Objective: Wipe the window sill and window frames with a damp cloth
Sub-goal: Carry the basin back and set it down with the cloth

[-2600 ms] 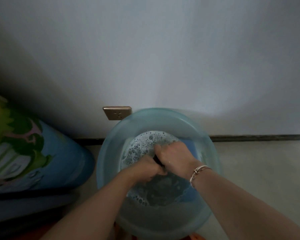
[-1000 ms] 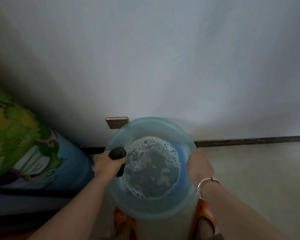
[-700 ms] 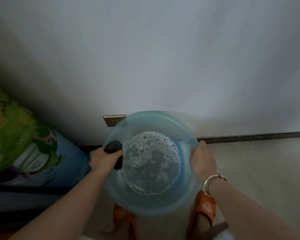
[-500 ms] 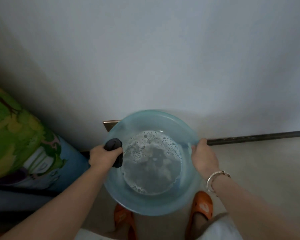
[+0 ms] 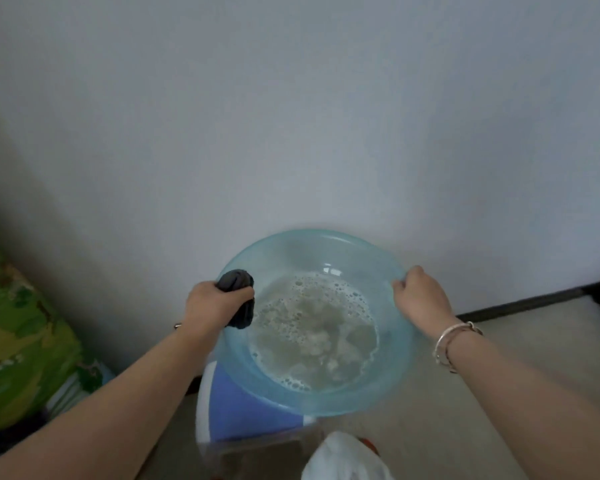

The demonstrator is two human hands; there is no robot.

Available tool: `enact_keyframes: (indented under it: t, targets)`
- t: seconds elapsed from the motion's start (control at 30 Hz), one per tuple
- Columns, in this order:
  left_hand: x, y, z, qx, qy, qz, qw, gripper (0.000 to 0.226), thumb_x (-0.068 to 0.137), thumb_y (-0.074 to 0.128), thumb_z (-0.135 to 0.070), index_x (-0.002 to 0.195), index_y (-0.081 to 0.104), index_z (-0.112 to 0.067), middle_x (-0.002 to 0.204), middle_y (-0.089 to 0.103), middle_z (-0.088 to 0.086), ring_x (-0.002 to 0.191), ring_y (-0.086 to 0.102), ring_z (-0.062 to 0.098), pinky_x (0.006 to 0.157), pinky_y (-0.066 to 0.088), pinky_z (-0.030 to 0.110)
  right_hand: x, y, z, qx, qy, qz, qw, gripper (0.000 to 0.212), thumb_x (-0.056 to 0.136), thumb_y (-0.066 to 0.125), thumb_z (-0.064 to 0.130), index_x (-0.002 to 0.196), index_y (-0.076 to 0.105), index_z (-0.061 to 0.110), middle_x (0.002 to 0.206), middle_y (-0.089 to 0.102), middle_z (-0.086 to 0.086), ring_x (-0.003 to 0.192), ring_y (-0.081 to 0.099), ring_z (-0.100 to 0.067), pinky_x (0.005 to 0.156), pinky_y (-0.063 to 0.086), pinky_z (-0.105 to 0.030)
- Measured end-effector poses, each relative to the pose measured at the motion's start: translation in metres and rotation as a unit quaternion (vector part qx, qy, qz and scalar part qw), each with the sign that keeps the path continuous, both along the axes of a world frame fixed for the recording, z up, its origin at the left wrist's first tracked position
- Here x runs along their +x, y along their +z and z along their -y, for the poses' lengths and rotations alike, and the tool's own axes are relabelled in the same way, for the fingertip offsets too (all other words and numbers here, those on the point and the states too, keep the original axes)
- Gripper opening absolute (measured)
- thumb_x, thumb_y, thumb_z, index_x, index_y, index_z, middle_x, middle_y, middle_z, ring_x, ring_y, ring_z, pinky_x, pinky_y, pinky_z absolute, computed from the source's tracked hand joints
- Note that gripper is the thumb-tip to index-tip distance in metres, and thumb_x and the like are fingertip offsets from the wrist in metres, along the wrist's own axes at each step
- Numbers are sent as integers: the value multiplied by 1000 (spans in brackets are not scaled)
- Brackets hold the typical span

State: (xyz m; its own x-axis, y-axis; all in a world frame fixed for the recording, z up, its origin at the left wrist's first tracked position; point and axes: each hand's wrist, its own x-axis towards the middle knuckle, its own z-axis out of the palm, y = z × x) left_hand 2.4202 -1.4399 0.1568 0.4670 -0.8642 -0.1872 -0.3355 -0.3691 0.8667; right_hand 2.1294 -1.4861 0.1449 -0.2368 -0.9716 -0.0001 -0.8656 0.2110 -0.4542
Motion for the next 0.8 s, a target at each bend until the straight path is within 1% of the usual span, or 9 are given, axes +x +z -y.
enact_keyframes:
  t: [0.13,0.2,0.27,0.33,0.4,0.47,0.53,0.67,0.8]
  targets:
    - [-45,36,7,-29,-42,-35,998,17,71,78,-15,66,65,-4,72,60,12,67,57,22,65,46,29,-50,41,-13,-25,-41,-7,999,31,96,44,20,109,49,-7,113,58,-29,106,57,-40,81,43,-37]
    - [-74,49,16,-30,-75,-72,994,31,60,80,-19,76,69,5,73,61,13,70,59,22,72,50,34,-81,54,-19,-27,-71,-9,997,30,95,45,20,107,52,-7,111,59,-28,105,57,-39,80,43,-36]
    - [-95,54,24,-23,-100,-89,991,37,51,78,-24,75,69,4,72,62,14,70,61,23,74,52,37,-103,62,-22,-24,-97,-7,995,30,94,47,21,103,56,-6,110,61,-27,105,58,-38,81,43,-35]
    - [-118,57,38,-16,-125,-81,989,27,60,82,-19,72,68,-1,73,63,15,70,60,24,75,52,39,-127,71,-26,-23,-123,-5,992,29,93,49,23,99,58,-4,107,63,-25,103,58,-38,79,43,-34]
    - [-142,60,61,-19,-152,-72,986,22,70,79,-15,80,69,2,76,64,15,72,61,25,78,53,42,-149,78,-26,-26,-149,-2,989,25,93,49,22,92,57,-2,100,63,-23,100,58,-36,75,41,-33]
    - [-170,65,87,-13,-183,-70,981,27,72,77,-14,87,69,6,75,63,14,70,60,24,71,52,36,-177,81,-23,-30,-176,6,984,21,93,50,21,83,53,3,89,59,-20,95,59,-34,70,36,-32]
    - [-197,75,104,-17,-211,-53,976,27,72,76,-13,86,68,8,70,59,11,63,56,22,61,45,29,-201,86,-18,-42,-194,14,980,21,92,52,21,79,50,5,86,58,-20,92,59,-34,68,34,-31]
    - [-254,104,143,-17,-251,-49,967,28,71,74,-10,85,65,12,66,56,10,62,53,21,60,43,26,-252,98,-2,-36,-260,45,964,21,93,52,25,88,53,5,91,58,-17,94,57,-33,68,34,-31]
    - [-313,142,176,-19,-295,-28,955,22,71,71,-9,79,65,11,63,58,11,60,56,21,62,46,28,-298,119,10,-73,-311,120,940,21,91,55,23,75,43,17,85,56,-14,86,56,-32,77,43,-39]
